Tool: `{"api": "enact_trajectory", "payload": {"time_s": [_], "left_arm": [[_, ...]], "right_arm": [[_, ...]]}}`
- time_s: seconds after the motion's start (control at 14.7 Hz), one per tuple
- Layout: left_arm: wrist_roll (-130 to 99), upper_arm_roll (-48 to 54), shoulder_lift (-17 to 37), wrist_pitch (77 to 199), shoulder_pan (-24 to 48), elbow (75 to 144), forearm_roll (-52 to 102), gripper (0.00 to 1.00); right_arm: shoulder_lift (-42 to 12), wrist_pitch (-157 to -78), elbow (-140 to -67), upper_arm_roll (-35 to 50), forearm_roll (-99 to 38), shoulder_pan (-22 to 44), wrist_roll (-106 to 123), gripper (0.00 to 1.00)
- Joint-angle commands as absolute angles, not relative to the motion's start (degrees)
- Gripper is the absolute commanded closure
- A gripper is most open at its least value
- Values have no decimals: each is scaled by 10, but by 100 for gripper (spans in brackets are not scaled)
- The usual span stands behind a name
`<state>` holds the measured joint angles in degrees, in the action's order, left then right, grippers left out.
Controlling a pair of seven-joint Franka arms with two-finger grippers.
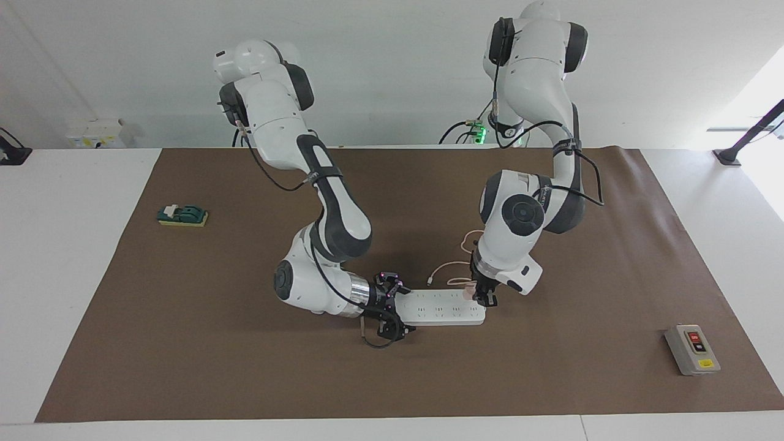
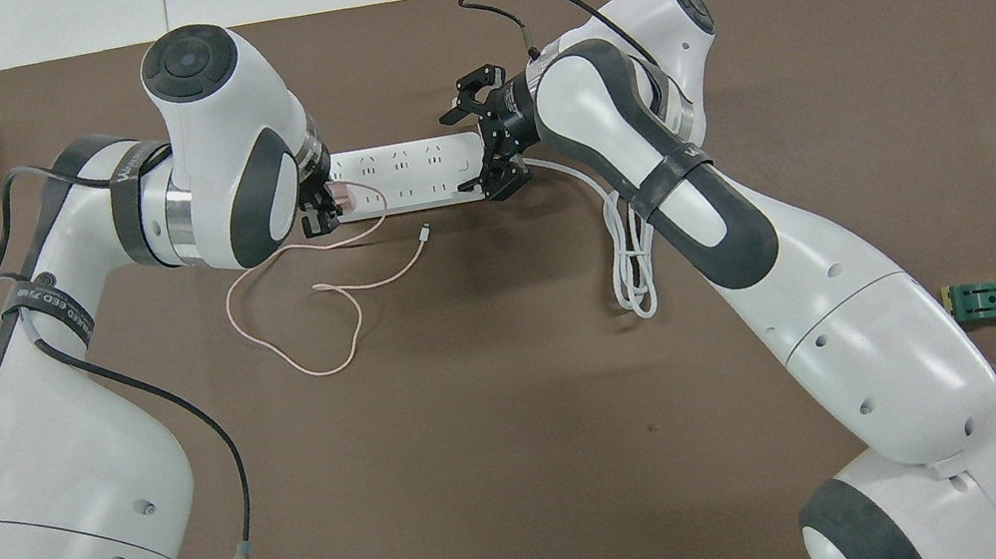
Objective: Unplug charger and place it aside
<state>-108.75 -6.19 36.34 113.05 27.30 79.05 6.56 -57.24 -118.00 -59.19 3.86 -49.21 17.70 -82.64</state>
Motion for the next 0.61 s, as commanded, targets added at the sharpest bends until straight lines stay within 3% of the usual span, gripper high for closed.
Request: {"api": "enact_trajectory", "payload": {"time_s": [0.0, 0.27, 0.54], "left_arm": [[-1083, -67, 374, 1131, 274, 782, 61, 100], [-1083, -67, 374, 1130, 273, 782, 61, 100], [-1083, -67, 374, 1130, 273, 783, 61, 100]], "right_arm": [[-579, -1162, -587, 43, -486, 175, -803, 0], [-580, -1172, -592, 40, -489, 175, -766, 0], [-584, -1233, -617, 41, -494, 185, -763, 0]]}}
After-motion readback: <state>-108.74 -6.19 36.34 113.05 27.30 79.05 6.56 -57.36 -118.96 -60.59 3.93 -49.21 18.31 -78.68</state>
